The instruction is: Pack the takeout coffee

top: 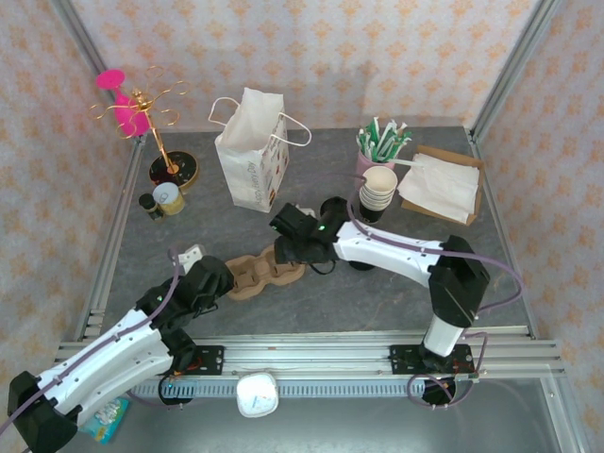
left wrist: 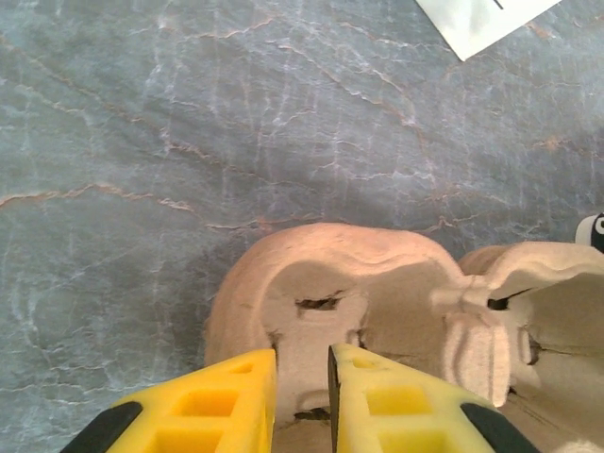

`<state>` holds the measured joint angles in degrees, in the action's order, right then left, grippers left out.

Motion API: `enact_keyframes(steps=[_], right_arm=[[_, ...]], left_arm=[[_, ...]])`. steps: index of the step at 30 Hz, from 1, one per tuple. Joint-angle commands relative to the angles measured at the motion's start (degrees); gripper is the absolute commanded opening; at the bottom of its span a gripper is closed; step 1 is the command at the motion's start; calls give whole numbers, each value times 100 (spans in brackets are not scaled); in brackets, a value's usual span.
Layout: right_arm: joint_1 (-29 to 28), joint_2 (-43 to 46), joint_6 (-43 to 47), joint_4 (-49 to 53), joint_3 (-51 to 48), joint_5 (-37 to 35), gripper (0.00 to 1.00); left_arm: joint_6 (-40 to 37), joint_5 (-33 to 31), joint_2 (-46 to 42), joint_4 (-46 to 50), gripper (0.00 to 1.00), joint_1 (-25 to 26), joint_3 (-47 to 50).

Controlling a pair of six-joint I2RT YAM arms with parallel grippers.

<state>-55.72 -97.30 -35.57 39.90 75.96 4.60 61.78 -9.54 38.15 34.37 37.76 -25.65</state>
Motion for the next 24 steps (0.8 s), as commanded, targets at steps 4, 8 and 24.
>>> enact_keyframes(steps=[4,8,24], right_arm=[[153,216,-127,-861,-485,691,71],[193,89,-152,-1075,-601,918,65],[229,111,-143,-1097,-804,1050,60]], left_arm=[[-477,268,594,-459,28,12,-484],[-537,562,876,-819,30,12,-529],[-721,894,1632,-1205,44,12,-651]])
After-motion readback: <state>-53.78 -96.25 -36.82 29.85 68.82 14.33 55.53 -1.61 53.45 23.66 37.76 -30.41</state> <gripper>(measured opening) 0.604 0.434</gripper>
